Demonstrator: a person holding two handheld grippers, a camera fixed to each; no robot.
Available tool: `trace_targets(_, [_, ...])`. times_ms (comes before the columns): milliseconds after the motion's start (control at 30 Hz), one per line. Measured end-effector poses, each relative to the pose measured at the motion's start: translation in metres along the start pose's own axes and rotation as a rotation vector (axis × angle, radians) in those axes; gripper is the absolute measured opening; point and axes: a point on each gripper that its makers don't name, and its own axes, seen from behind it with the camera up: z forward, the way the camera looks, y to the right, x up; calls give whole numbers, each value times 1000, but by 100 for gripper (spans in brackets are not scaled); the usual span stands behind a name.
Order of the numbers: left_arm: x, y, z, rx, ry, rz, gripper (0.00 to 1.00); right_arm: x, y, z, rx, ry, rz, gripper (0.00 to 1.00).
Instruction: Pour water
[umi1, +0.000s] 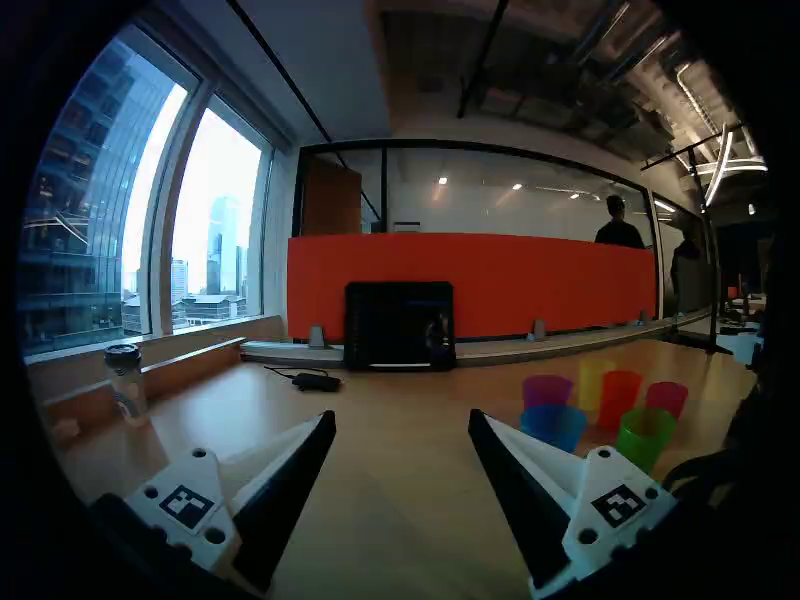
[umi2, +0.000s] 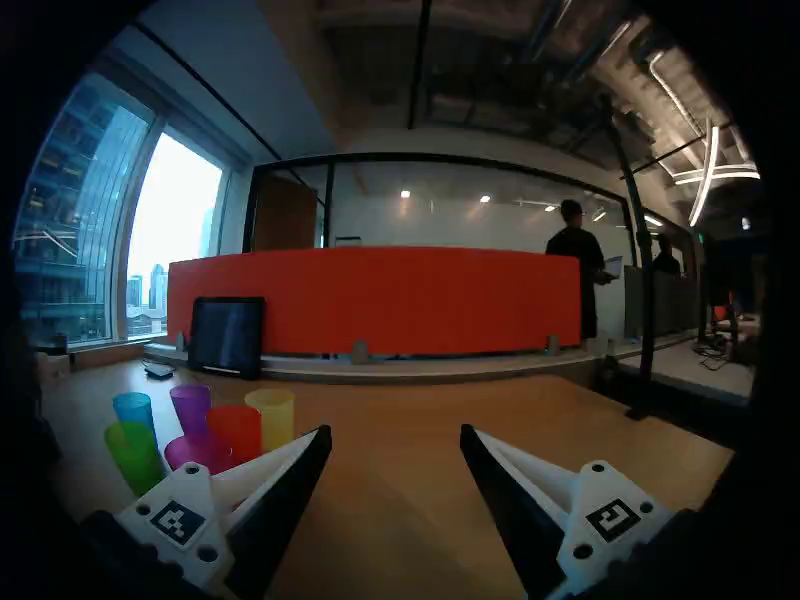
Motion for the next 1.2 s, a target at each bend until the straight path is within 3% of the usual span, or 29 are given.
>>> trace_targets(400, [-2,-9,-4,13,-11,4,99,2,-1,-5,12,-16,-12,99])
trace_targets(600, [6,-10,-6,11,-32,37,99,26,-1,-5,18,1,-12,99])
trace_targets(800, [35,-7,-6,-12,-28,26,99,52,-7,-2,45,-3,-2,99])
trace_targets(1200, [110,-4,11,-86,-34,-43,99,114,-18,11,99,-28,-19,99])
